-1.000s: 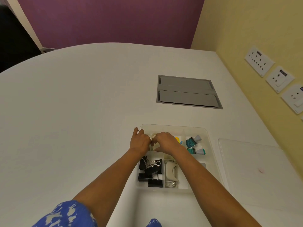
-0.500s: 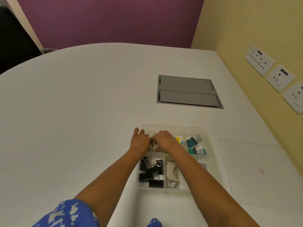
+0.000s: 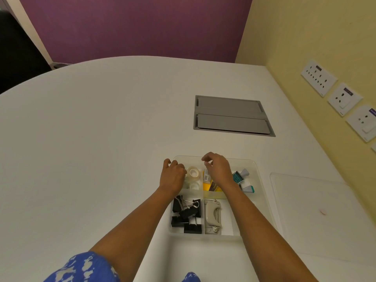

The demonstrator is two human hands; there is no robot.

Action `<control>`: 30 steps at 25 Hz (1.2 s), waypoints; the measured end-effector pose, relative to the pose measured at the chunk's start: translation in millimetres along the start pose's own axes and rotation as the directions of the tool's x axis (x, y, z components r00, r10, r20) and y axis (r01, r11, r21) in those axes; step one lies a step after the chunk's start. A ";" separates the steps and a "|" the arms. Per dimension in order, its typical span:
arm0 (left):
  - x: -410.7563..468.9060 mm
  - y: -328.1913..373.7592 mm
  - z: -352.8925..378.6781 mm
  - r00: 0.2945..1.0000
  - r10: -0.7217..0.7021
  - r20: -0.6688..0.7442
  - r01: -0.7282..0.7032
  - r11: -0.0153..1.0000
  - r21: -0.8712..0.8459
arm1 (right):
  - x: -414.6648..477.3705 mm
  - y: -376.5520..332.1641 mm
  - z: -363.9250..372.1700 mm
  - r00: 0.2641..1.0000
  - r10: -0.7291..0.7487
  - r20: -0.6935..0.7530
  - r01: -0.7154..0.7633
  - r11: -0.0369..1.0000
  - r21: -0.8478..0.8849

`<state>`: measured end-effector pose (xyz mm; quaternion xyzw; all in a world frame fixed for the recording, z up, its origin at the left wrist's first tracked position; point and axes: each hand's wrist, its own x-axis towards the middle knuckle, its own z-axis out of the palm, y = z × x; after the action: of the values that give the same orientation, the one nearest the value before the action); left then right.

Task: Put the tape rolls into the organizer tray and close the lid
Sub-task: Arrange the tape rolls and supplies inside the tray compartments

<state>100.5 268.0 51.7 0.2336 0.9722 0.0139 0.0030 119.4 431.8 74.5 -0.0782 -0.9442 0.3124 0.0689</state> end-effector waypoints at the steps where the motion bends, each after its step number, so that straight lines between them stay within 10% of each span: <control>1: 0.5 0.3 -0.6 1.000 -0.002 0.000 0.002 1.000 -0.003 | 1.2 4.6 -2.8 0.999 0.034 -0.019 -0.034 0.999 -0.001; 30: -5.7 -3.2 3.8 0.999 -0.039 -0.019 0.037 0.996 -0.077 | -7.5 2.7 8.4 0.994 0.042 0.102 -0.018 0.975 -0.223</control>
<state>104.2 262.7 47.8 0.2148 0.9752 0.0535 0.0023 125.5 427.7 65.5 -0.0828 -0.9742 0.2097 0.0046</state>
